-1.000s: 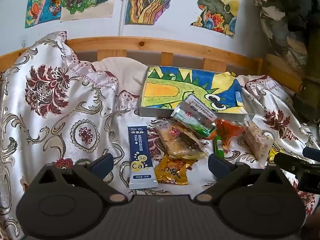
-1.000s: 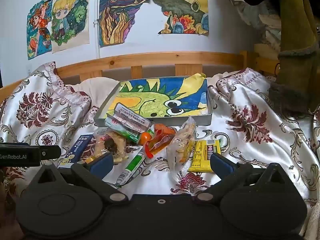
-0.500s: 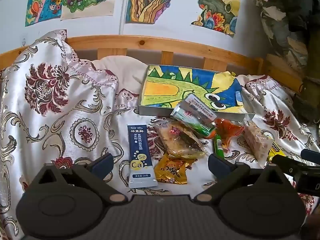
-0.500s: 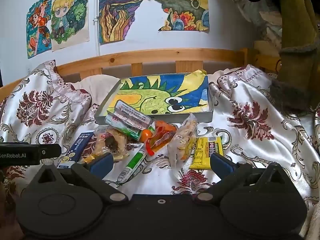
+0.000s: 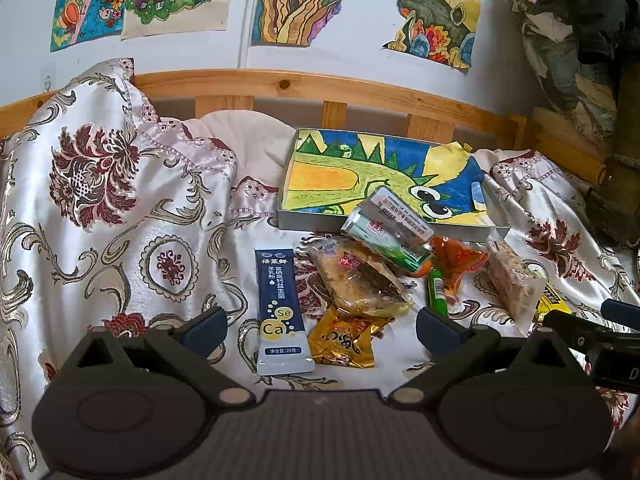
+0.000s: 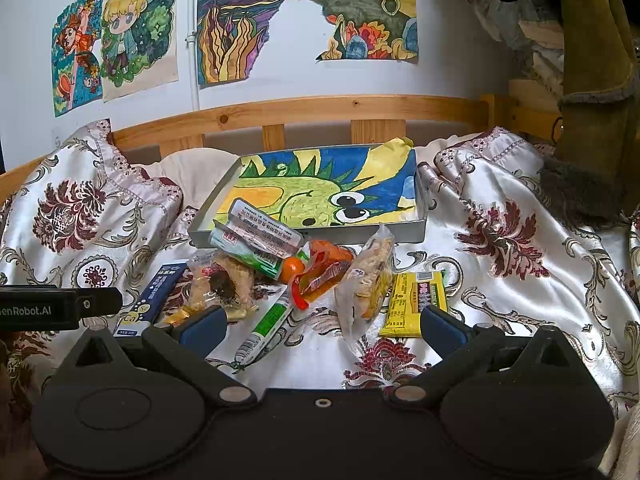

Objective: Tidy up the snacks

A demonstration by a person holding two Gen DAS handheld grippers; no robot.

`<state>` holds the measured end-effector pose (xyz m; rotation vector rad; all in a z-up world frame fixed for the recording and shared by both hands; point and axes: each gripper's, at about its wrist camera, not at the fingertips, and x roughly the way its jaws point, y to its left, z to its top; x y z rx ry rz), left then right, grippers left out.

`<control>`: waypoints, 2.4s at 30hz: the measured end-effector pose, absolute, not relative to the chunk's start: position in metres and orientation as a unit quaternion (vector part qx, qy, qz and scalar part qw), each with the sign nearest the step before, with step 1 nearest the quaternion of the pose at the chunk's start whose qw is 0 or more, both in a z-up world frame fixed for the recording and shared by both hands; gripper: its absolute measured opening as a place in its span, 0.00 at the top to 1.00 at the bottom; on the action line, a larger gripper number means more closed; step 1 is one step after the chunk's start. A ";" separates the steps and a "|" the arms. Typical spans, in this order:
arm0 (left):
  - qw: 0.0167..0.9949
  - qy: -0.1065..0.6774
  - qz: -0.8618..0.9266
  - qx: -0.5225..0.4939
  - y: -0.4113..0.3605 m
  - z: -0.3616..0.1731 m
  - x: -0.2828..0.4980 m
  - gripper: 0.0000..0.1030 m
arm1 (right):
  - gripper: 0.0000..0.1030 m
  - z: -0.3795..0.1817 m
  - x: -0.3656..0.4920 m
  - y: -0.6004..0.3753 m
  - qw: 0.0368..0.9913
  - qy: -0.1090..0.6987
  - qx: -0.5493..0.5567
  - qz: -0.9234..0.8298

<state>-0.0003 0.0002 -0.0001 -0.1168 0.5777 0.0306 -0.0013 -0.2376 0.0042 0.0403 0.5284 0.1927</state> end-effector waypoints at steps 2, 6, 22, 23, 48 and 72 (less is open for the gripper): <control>0.957 0.285 0.015 -0.058 0.000 0.000 0.000 0.01 | 0.01 0.005 -0.001 -0.238 0.960 0.264 0.021 0.094; 0.957 0.285 0.015 -0.058 0.000 0.000 0.000 0.01 | 0.01 0.004 -0.001 -0.238 0.960 0.264 0.021 0.094; 0.956 0.286 0.015 -0.059 0.001 0.000 0.000 0.01 | 0.01 0.004 0.000 -0.238 0.959 0.266 0.022 0.094; 0.956 0.286 0.015 -0.059 0.001 0.000 0.000 0.01 | 0.01 0.003 0.000 -0.238 0.959 0.266 0.022 0.094; 0.953 0.297 0.022 -0.059 0.003 -0.009 0.003 0.01 | 0.01 -0.004 0.013 -0.233 0.945 0.315 0.039 0.080; 0.956 0.287 0.028 -0.050 -0.012 0.007 0.036 0.01 | 0.01 0.035 0.040 -0.264 0.971 0.189 0.106 0.098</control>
